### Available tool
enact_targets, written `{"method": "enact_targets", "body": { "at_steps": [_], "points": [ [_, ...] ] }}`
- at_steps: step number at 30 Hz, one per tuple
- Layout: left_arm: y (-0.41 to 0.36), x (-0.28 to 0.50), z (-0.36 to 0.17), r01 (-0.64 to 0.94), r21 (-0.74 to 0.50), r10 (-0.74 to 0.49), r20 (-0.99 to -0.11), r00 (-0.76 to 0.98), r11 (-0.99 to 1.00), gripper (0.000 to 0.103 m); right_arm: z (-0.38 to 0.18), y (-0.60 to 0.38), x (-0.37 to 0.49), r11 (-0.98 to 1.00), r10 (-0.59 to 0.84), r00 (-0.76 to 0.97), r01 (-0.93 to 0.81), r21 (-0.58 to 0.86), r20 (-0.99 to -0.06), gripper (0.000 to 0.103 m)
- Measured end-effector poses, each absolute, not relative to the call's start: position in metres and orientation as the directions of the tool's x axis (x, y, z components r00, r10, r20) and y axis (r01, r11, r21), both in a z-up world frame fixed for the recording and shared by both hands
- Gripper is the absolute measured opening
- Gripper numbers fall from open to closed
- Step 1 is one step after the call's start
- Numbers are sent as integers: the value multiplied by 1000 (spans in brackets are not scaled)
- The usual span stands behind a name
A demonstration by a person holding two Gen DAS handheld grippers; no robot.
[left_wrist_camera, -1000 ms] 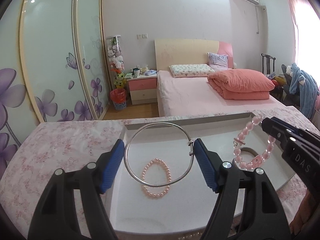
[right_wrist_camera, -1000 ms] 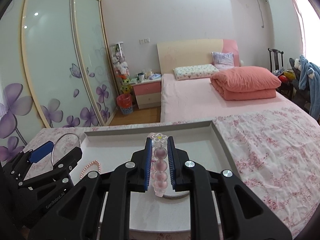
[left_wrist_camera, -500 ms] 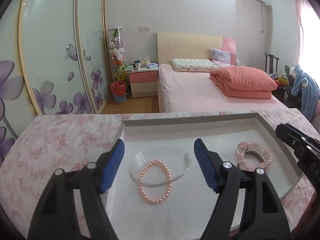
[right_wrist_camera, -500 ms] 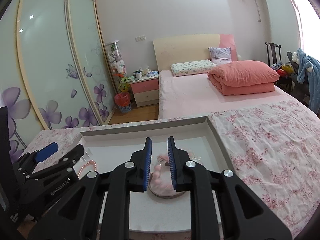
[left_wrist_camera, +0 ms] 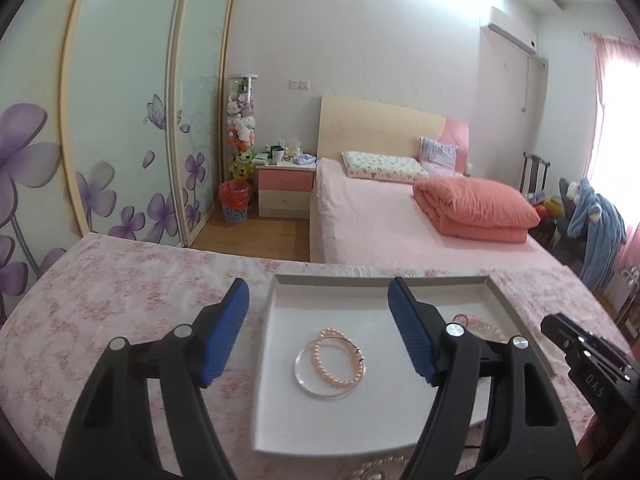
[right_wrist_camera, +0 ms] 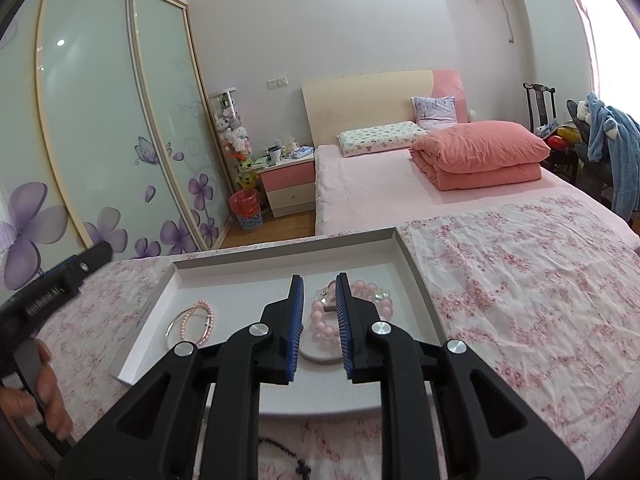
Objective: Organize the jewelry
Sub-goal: 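Withdraw both tools and grasp the dark red bead strand with the right tool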
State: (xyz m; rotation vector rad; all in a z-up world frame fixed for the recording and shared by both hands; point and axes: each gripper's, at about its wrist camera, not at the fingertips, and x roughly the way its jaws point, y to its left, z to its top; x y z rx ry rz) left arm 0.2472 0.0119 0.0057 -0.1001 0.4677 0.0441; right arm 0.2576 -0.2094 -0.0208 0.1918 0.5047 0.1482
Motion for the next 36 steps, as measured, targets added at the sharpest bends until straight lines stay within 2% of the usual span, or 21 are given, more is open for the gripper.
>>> {"method": "enact_targets", "body": {
  "at_steps": [6, 14, 17, 20, 23, 27, 34, 35, 36],
  "points": [
    [39, 206, 15, -94, -86, 47, -437, 898, 992, 74, -18, -214, 229, 972, 205, 857, -120, 204, -472, 18],
    [70, 153, -11, -109, -90, 49, -501, 864, 990, 77, -36, -212, 195, 966, 253, 785, -169, 198, -566, 18],
    [73, 142, -26, -99, -81, 39, -541, 840, 992, 77, -51, -210, 182, 956, 290, 733, -193, 222, -615, 35],
    [74, 133, -40, -90, -77, 30, -571, 820, 993, 77, -65, -206, 168, 946, 324, 686, -231, 228, -651, 41],
    [75, 126, -50, -91, -81, 25, -588, 808, 993, 77, -76, -194, 156, 930, 363, 633, -287, 229, -684, 60],
    [76, 123, -55, -95, -84, 26, -600, 800, 992, 77, -87, -167, 149, 914, 369, 581, -370, 169, -725, 70],
    [70, 124, -57, -82, -70, 23, -610, 792, 994, 77, -101, -135, 150, 899, 328, 547, -431, 76, -770, 72],
    [69, 124, -57, -81, -69, 22, -612, 790, 994, 77, -101, -134, 151, 899, 321, 549, -433, 65, -772, 65],
    [68, 126, -57, -78, -67, 20, -615, 788, 995, 77, -101, -132, 151, 896, 323, 551, -440, 61, -769, 52]
  ]
}}
